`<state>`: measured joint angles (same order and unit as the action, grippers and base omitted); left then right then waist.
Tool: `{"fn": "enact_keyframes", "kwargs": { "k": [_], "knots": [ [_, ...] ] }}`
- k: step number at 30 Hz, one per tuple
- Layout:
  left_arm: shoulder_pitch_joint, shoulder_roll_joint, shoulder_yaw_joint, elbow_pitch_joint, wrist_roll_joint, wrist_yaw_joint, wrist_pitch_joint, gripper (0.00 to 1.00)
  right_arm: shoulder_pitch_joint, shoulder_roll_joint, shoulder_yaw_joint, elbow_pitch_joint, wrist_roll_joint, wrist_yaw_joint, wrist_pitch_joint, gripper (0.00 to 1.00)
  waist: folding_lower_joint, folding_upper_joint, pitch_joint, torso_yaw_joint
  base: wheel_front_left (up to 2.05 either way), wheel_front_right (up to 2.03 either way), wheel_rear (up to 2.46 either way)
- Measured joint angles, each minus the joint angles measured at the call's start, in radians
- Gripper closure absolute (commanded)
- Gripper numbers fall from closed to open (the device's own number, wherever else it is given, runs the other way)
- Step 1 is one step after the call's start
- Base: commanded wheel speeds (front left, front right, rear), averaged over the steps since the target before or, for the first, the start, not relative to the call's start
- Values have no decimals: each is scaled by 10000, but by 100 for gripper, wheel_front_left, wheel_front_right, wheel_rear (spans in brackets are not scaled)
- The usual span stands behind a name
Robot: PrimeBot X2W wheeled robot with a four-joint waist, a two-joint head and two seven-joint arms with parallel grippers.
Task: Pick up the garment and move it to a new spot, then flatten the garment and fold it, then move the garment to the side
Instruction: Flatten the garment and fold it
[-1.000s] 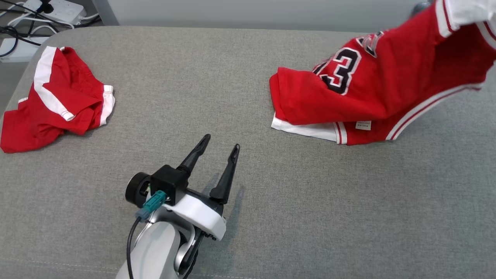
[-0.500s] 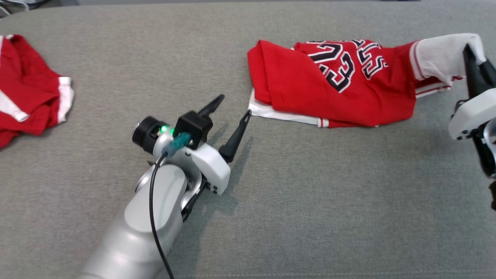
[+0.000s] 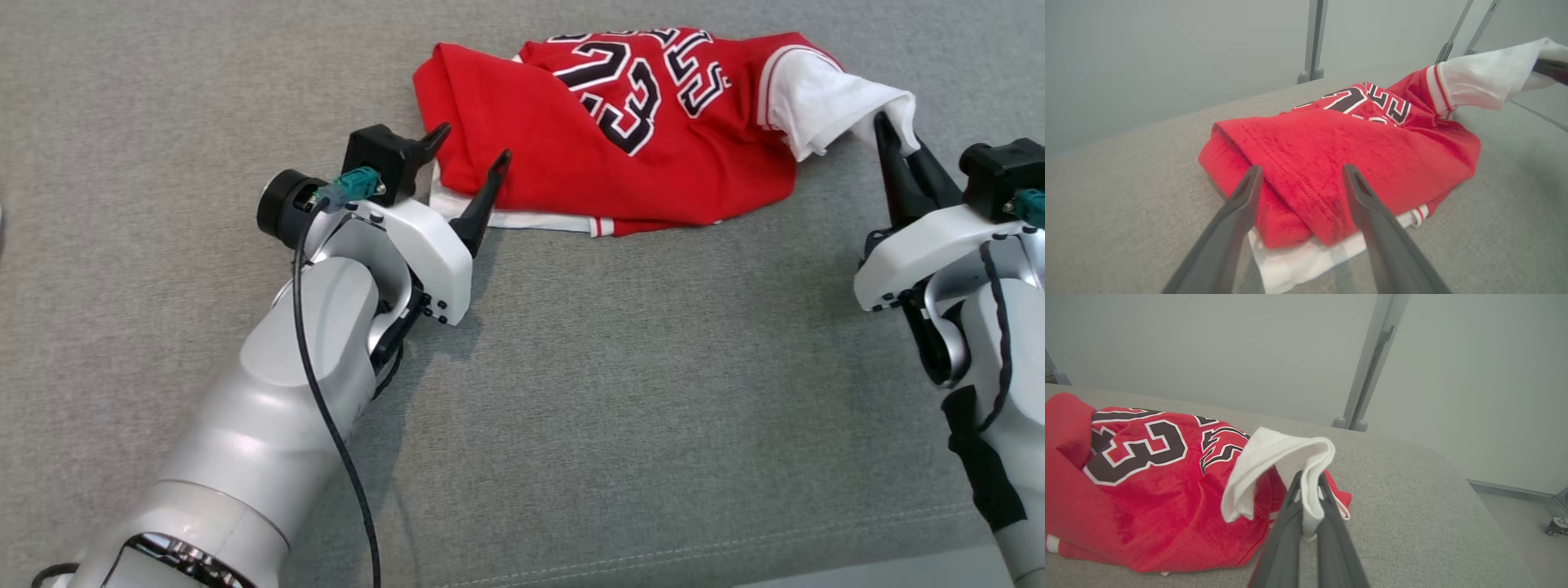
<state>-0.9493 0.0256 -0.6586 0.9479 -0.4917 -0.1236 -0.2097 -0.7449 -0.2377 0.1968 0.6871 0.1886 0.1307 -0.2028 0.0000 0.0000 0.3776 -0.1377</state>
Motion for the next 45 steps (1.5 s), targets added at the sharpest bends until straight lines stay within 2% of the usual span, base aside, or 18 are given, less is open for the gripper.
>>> {"fn": "enact_keyframes", "kwargs": {
  "k": [1,3,4,6,9,10,15,16,17,18,27,28,30,31,32,35,41,45],
  "knots": [
    [-84,2,-35,178,-36,0,77,0,-34,77,35,23,2,0,-42,100,0,0,38,-72,0,0,0],
    [-178,-2,-35,520,-261,8,151,12,-87,221,92,38,15,0,-109,100,0,0,113,-209,0,0,0],
    [-189,6,-69,625,-385,8,173,23,-97,282,105,46,38,0,-159,100,0,0,151,-263,0,0,0],
    [-189,17,-194,681,-727,4,259,52,-130,360,138,65,46,0,-180,100,0,0,226,-342,0,0,0],
    [-184,-2,-447,656,-1206,2,257,76,-269,401,174,82,127,0,-280,100,0,0,321,-391,0,0,0],
    [-183,2,-527,654,-1363,0,272,75,-310,401,180,84,142,0,-282,100,0,0,343,-397,0,0,0],
    [-190,4,-924,901,-1687,0,357,50,-418,431,330,221,171,0,-359,100,0,0,411,-412,0,0,0],
    [-191,6,-936,991,-1710,0,318,27,-465,445,359,249,203,0,-362,100,0,0,420,-423,0,0,0],
    [-194,13,-963,1055,-1737,0,291,7,-496,460,378,267,232,0,-368,100,0,0,425,-433,0,0,0],
    [-197,19,-991,1103,-1774,0,194,0,-511,468,393,295,238,0,-370,100,0,0,427,-441,0,0,0],
    [-219,19,-1415,978,-2506,0,35,0,-645,520,619,449,328,0,-445,100,0,-1,386,-519,0,0,0],
    [-220,13,-1511,897,-2742,0,35,2,-662,535,677,470,376,0,-447,100,0,0,375,-545,0,0,0],
    [-219,17,-1580,880,-3001,0,35,22,-662,537,704,537,431,0,-456,100,0,0,355,-571,0,0,0],
    [-220,23,-1647,884,-3074,0,38,22,-662,539,723,581,431,0,-456,100,-1,0,341,-587,0,0,0],
    [-219,23,-1674,876,-3164,0,38,35,-662,543,736,617,433,0,-456,100,0,0,328,-602,0,0,0],
    [-220,15,-1776,849,-3448,0,38,100,-662,537,748,633,508,0,-456,100,0,0,303,-616,0,0,0],
    [-314,8,-1839,652,-3756,0,-290,100,-660,485,740,458,596,0,-456,100,0,0,233,-509,0,0,0],
    [-717,205,-1218,242,-3707,0,-387,100,-661,362,663,234,648,0,-458,100,0,0,65,-315,0,0,0]
  ]
}}
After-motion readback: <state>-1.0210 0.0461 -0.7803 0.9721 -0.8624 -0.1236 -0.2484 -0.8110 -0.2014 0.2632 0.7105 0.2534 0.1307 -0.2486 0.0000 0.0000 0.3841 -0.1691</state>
